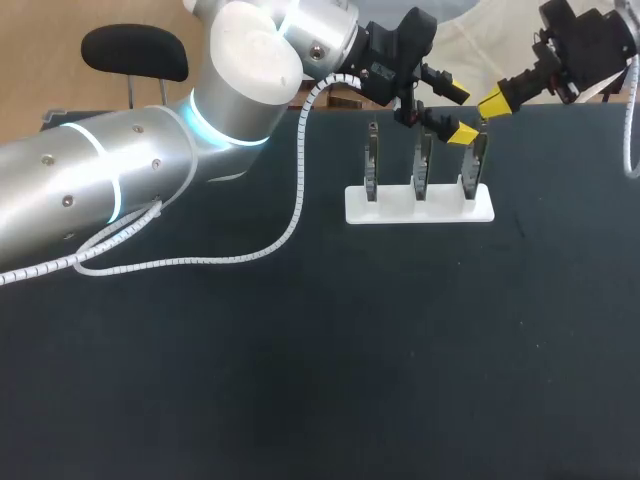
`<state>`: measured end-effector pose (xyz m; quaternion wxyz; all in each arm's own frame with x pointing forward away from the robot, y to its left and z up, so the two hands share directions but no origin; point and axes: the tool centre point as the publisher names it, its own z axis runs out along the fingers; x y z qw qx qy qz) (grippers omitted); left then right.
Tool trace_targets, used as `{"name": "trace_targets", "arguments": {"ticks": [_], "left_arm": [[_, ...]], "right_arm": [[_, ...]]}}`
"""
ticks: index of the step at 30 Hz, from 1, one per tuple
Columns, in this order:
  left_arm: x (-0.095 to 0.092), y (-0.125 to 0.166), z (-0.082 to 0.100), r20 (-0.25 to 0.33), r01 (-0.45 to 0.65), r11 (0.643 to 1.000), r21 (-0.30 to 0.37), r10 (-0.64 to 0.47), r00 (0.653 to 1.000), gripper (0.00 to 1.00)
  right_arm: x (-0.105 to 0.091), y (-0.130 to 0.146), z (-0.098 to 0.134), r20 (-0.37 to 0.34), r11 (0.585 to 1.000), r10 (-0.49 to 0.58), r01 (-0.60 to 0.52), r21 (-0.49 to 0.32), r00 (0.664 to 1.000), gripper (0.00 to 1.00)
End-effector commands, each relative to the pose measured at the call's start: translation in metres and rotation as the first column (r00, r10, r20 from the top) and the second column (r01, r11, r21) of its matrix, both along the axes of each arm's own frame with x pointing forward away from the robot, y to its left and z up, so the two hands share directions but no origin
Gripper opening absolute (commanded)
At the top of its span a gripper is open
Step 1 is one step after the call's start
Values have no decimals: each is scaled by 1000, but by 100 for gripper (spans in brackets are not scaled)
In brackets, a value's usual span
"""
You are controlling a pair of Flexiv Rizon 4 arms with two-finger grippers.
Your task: Pick up the optical module with the left hand, and insert it into the network port with the right hand.
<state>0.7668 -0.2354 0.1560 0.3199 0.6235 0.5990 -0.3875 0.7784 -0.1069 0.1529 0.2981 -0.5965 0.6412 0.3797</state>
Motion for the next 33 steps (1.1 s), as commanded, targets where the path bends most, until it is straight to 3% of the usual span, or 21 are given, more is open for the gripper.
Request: {"name": "trace_targets", "arguments": {"ticks": [1, 25, 30, 33], "left_arm": [[2, -1, 0, -2, 4, 1000, 4, -4, 1000, 100], [2, -1, 0, -2, 4, 1000, 4, -4, 1000, 100], [2, -1, 0, -2, 4, 1000, 4, -4, 1000, 100], [2, -1, 0, -2, 4, 1000, 4, -4, 1000, 100]], "right_arm": [[2, 1, -3, -7, 1000, 4, -4, -2, 1000, 0], [-5, -2, -13, -34, 1000, 2, -2, -26, 999, 0], [-10, -1, -19, 4, 996, 39, -39, -85, 999, 0], [-11, -1, -21, -9, 997, 33, -34, -75, 999, 0]]}}
